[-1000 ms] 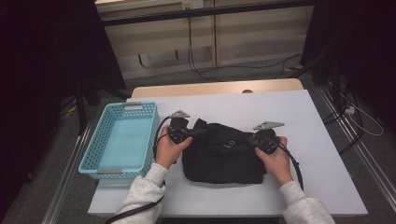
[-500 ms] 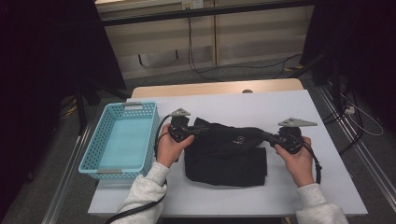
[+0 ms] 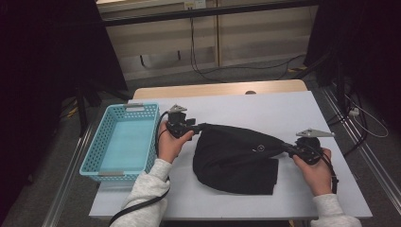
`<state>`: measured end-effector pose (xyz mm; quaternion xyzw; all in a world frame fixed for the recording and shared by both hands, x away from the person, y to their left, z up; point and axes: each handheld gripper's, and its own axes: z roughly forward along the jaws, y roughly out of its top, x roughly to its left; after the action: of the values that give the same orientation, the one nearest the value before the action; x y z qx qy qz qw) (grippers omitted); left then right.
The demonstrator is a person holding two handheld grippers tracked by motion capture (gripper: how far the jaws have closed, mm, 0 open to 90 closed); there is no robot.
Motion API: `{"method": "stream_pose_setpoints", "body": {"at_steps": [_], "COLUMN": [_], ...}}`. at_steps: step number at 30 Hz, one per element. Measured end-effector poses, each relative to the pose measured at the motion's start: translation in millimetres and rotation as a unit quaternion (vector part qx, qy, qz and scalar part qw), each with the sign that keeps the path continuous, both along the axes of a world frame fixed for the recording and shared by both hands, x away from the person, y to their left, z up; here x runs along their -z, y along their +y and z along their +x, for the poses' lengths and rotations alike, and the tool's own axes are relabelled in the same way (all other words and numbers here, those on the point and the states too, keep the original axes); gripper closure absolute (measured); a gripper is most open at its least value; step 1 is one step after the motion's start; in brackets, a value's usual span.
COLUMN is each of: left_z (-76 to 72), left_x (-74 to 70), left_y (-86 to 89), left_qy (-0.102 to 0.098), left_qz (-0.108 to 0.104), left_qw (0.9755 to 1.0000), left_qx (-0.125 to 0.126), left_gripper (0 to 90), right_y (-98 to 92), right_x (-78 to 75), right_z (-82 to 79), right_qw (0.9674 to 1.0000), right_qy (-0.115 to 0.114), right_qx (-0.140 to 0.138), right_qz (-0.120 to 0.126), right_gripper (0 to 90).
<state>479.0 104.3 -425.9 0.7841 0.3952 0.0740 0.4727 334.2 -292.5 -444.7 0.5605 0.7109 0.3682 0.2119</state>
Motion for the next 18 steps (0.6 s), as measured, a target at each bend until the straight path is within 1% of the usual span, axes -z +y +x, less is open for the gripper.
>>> {"method": "stream_pose_setpoints", "body": {"at_steps": [1,4,5,6,7,8,10,11,13,14,15,18], "left_z": [2.0,7.1,9.3,11.3,13.1,14.5,16.5,17.2,17.7,18.1,17.9,17.7], "left_x": [2.7,10.4,13.5,17.0,20.5,24.3,30.1,32.1,35.3,36.2,37.2,39.5], "left_y": [0.2,-2.2,-3.8,-6.1,-7.5,-9.3,-12.1,-13.3,-16.3,-17.2,-18.9,-21.7], "left_qy": [0.003,0.009,0.007,0.008,0.015,0.017,0.023,0.026,0.017,0.020,0.021,0.018], "left_qz": [0.000,0.016,0.024,0.026,0.026,0.029,0.039,0.047,0.057,0.059,0.056,0.062], "left_qw": [1.0000,0.9998,0.9997,0.9996,0.9996,0.9994,0.9990,0.9985,0.9981,0.9979,0.9981,0.9977], "left_qx": [-0.001,-0.001,0.002,0.002,0.003,0.002,0.007,0.012,0.013,0.017,0.017,0.022], "left_gripper": [41.1,41.0,41.3,41.8,41.8,41.8,41.4,40.8,39.6,38.7,38.6,38.1], "right_y": [-0.9,-2.6,-2.4,-1.9,-1.2,-0.8,0.0,0.3,0.7,1.1,1.5,2.3], "right_x": [0.5,3.0,3.8,4.6,5.0,5.1,4.2,3.7,3.7,4.2,4.6,4.6], "right_z": [-0.6,-0.9,-0.8,-0.4,-0.5,-0.4,-0.7,-1.0,-1.1,-0.8,-0.8,-1.1], "right_qw": [1.0000,1.0000,1.0000,1.0000,1.0000,1.0000,1.0000,1.0000,1.0000,0.9999,1.0000,0.9999], "right_qy": [0.000,0.003,0.004,0.004,0.005,0.004,0.000,-0.001,-0.003,-0.002,-0.001,-0.001], "right_qx": [0.002,0.004,0.003,0.001,0.000,-0.002,-0.004,-0.004,-0.005,-0.007,-0.007,-0.008], "right_qz": [0.000,0.003,0.002,-0.001,-0.003,-0.005,-0.005,-0.004,-0.006,-0.007,-0.005,-0.006], "right_gripper": [87.8,87.8,87.7,87.7,87.7,87.6,87.6,87.5,87.4,87.3,87.3,87.2]}}
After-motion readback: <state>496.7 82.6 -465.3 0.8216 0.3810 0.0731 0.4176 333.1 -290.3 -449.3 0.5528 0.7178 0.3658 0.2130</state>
